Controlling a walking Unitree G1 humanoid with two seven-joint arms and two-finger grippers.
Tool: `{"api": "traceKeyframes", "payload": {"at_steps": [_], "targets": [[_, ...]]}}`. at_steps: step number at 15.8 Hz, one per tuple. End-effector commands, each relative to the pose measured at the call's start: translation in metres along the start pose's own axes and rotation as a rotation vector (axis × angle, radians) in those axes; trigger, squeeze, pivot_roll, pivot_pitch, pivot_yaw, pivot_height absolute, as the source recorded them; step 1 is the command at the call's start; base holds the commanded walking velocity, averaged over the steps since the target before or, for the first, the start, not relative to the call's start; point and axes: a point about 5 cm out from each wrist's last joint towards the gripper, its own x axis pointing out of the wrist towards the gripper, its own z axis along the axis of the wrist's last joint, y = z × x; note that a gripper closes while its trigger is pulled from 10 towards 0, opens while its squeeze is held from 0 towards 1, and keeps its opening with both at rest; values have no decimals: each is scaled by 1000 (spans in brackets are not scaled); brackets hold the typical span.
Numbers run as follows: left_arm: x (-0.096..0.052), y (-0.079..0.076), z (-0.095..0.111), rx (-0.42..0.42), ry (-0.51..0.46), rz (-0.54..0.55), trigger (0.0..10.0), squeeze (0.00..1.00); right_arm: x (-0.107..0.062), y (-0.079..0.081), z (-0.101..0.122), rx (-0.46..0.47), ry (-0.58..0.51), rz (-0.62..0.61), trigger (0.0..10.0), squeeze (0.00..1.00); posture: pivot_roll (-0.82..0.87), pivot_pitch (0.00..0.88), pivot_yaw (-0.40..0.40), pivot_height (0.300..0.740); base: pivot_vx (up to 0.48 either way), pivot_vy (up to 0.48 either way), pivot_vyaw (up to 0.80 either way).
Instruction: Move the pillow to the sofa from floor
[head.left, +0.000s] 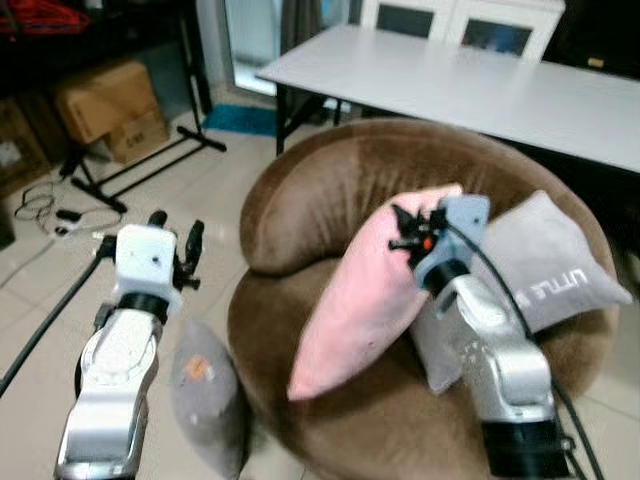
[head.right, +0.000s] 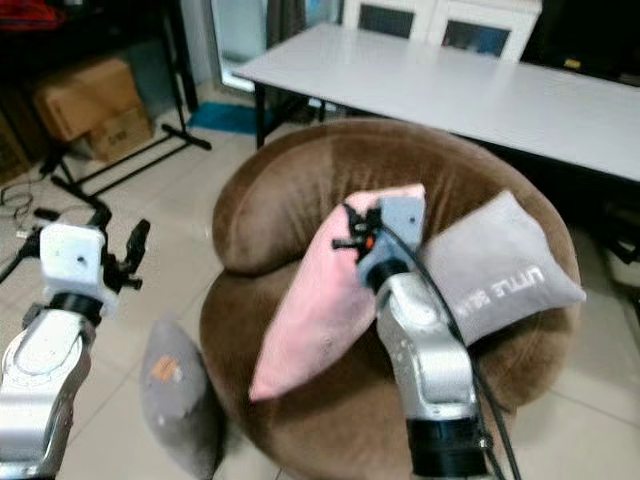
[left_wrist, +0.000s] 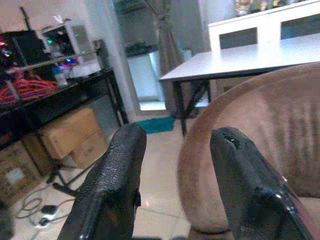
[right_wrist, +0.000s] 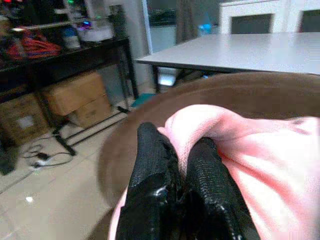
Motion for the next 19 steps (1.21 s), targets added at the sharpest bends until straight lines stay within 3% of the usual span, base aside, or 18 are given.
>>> {"api": "traceKeyframes", "payload": {"at_steps": [1,6,8,12,15,18,19], "targets": [[1,-1,3,17,-10,-7,10000,0,3,2,18,-17,-78,17,10000,0,23,0,-27,740,0,0,0],[-2,-4,-1,104,11,-150,10000,0,17,21,33,-83,-98,169,10000,0,26,0,-20,740,0,0,0],[-5,-7,-2,128,21,-240,10000,0,29,37,40,-91,-113,252,10000,0,30,0,-18,740,0,0,0],[-12,-9,-5,155,45,-336,10000,0,46,54,51,-49,-138,359,10000,0,38,0,-15,740,0,0,0],[-14,-8,-5,162,51,-356,10000,0,60,40,39,-19,-144,326,10000,0,47,0,-17,740,0,0,0],[-19,-9,-7,153,71,-397,10000,0,64,4,-3,-84,-30,209,10000,0,57,0,-19,740,0,0,0],[-23,-11,-10,123,102,-447,10000,0,61,-15,-18,-120,10,142,10000,0,66,0,-23,740,0,0,0]]}}
